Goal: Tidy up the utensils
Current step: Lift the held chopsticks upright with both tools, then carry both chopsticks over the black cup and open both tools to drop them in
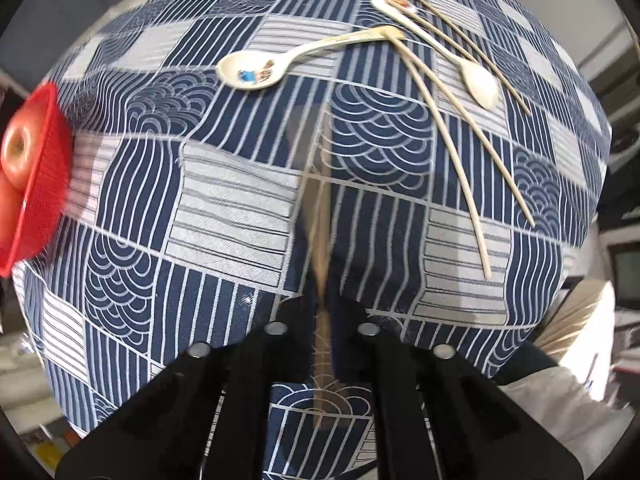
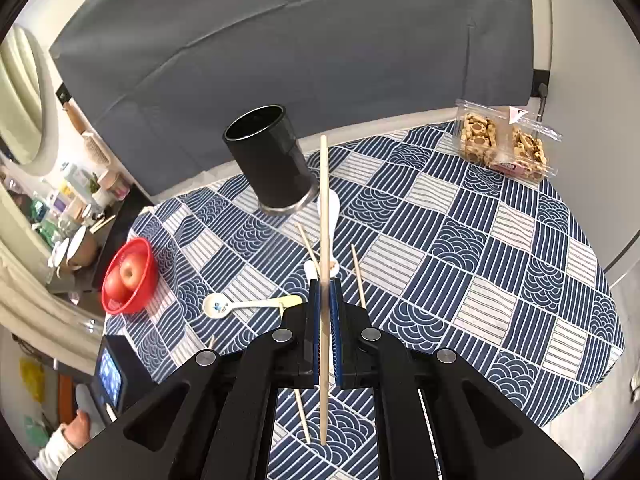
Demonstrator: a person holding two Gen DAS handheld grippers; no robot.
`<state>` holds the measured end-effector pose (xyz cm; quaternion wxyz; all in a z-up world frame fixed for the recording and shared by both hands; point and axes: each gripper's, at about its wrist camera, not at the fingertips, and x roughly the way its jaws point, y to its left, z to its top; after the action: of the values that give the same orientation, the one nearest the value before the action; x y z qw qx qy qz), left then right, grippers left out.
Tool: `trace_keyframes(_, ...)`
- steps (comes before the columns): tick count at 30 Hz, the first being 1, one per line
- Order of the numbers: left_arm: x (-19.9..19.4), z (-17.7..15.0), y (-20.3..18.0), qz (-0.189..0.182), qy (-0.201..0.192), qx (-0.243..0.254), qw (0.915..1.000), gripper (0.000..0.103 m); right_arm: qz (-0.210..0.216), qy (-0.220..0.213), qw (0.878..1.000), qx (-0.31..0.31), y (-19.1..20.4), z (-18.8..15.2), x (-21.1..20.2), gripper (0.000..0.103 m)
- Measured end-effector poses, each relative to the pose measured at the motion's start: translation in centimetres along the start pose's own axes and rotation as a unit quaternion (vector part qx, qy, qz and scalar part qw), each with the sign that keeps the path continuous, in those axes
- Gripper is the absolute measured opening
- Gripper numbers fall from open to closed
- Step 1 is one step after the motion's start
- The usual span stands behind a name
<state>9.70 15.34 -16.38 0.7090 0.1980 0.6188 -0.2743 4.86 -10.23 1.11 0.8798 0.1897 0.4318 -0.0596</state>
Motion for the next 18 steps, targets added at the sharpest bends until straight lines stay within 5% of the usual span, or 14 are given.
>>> trace_keyframes(9, -2.0, 0.1, 1.9, 0.016, -0.015, 0.001, 0.9998, 0.005, 0.009, -0.008, 1.0, 0.002, 0.5, 0.7, 0.3, 0.005)
trace_keyframes(18, -6.6, 3.6, 4.0, 0.019, -0.07, -0.021, 0.9972, 0.005, 0.028, -0.024, 0.999, -0.017, 2.0, 3.3, 0.4, 0.005)
